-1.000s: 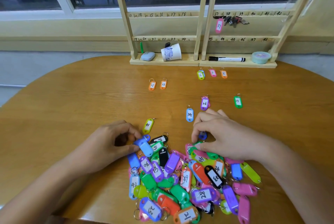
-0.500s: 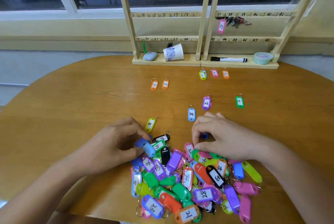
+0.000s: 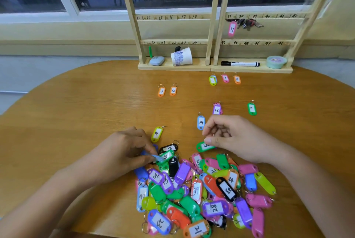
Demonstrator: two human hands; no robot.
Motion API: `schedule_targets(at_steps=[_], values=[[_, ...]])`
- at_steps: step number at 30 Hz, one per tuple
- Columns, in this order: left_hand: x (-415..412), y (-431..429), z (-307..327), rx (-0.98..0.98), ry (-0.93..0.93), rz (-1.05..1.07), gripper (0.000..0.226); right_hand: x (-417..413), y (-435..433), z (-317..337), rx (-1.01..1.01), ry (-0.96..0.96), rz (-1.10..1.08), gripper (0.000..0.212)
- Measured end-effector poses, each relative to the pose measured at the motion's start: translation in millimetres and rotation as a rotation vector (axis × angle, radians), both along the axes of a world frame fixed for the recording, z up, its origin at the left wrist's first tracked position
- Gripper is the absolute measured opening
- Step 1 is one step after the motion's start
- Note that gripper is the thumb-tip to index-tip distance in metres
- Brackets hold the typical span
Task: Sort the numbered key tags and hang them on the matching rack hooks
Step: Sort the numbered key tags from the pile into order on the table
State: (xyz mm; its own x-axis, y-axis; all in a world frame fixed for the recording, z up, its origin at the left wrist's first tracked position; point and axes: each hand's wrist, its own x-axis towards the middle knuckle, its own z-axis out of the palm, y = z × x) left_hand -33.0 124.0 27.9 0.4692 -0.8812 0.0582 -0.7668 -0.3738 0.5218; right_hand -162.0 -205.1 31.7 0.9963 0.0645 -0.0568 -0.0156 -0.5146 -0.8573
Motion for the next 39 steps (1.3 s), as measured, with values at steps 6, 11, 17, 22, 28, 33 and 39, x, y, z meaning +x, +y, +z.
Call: schedule_targets(at_steps=[6,11,17,22,28,33,39], values=[[-2.0,-7.7,8.5,-0.075,0.108,0.13,0.006,3.5,-0.1,-2.6,0.338,0.025,-0.09,0.021],[-3.9,-31.2,15.3,-0.224,0.381,0.331,0.012,4.1,0.6,-3.5,0.457,0.006,-0.147,0.021],[8.8,-78.4,16.0,-0.342,0.577,0.453,0.007,6.8,-4.7,-4.9,0.302,-0.088,-0.183,0.012],[18.0,-116.1,19.6,-0.39,0.625,0.473,0.007,7.8,-8.6,-4.9,0.174,-0.171,-0.214,0.009],[25.5,-136.2,15.2,-0.459,0.652,0.52,0.012,10.9,-12.5,-7.4,0.332,-0.147,-0.248,0.007],[31.6,-133.5,8.0,-0.478,0.666,0.527,0.013,10.3,-16.0,-7.6,0.333,-0.171,-0.313,0.006],[31.5,-132.2,0.3,-0.511,0.775,0.563,0.011,13.1,-16.7,-8.6,0.381,-0.231,-0.374,0.015]])
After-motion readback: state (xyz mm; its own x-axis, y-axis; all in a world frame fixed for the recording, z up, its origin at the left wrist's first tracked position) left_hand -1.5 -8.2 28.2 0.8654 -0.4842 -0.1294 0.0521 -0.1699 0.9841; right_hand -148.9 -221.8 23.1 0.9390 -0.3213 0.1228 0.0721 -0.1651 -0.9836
